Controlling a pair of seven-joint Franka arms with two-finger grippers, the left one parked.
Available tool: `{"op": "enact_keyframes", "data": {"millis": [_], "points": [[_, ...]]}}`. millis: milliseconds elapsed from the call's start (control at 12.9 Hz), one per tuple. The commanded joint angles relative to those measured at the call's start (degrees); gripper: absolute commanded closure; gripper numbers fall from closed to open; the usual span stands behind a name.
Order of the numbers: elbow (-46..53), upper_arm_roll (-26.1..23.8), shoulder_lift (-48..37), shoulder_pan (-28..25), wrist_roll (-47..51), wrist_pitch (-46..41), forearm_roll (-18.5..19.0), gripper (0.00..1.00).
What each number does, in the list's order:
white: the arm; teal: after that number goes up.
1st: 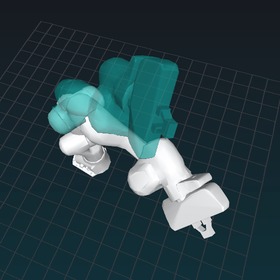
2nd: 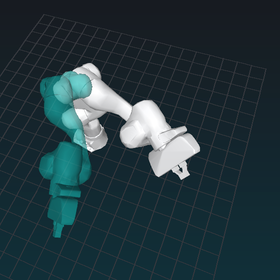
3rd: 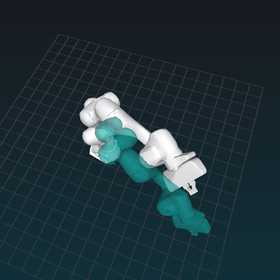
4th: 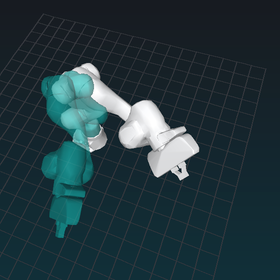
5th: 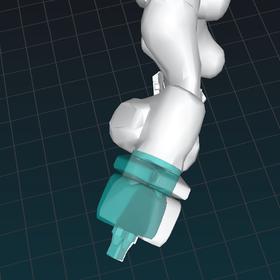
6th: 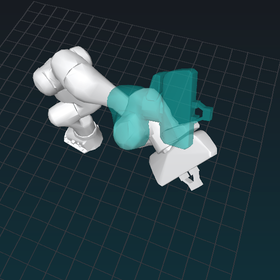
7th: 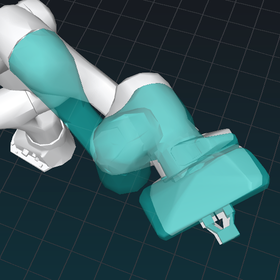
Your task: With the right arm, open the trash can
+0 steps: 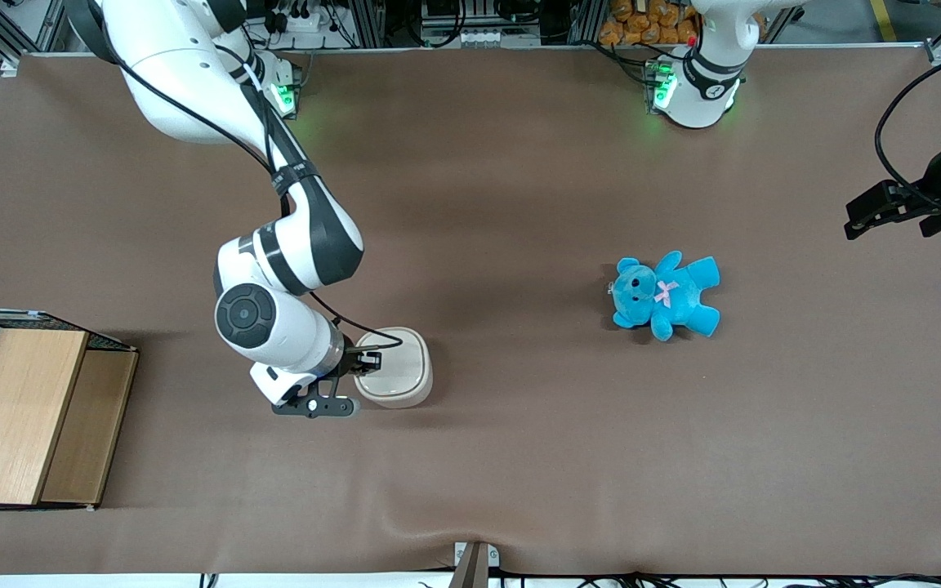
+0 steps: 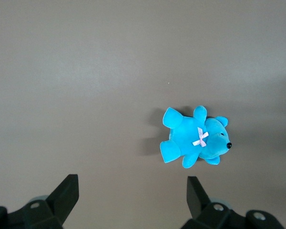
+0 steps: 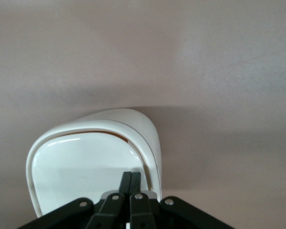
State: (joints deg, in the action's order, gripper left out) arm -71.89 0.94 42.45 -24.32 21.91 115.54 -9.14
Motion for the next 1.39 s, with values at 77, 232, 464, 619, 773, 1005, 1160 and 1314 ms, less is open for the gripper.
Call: {"op": "enact_keyframes", "data": {"millis": [77, 232, 464, 619, 773, 1005, 1160, 1314], "points": [[-0.62, 0.2, 0.26, -0.99, 0.94, 1.09, 0.79, 1.0], [-1.23, 0.2, 0.35, -1.08, 0.94, 1.96, 0.87, 1.0], [-3.07, 0.2, 0.35, -0.99, 0.85, 4.68, 1.05, 1.0], [-2.9, 0.2, 0.35, -0.99, 0.85, 4.34, 0.62, 1.0], [-2.03, 0.11, 0.0, -0.29, 2.95, 2.85, -0.09, 1.0], [0.08, -0.06, -0.08, -0.46, 4.62, -0.05, -1.05, 1.0], [2.01, -0.06, -0.09, -0.81, 5.33, -2.33, -1.67, 1.0], [3.42, -0.06, -0.09, -0.9, 5.94, -3.57, -2.98, 1.0]]}}
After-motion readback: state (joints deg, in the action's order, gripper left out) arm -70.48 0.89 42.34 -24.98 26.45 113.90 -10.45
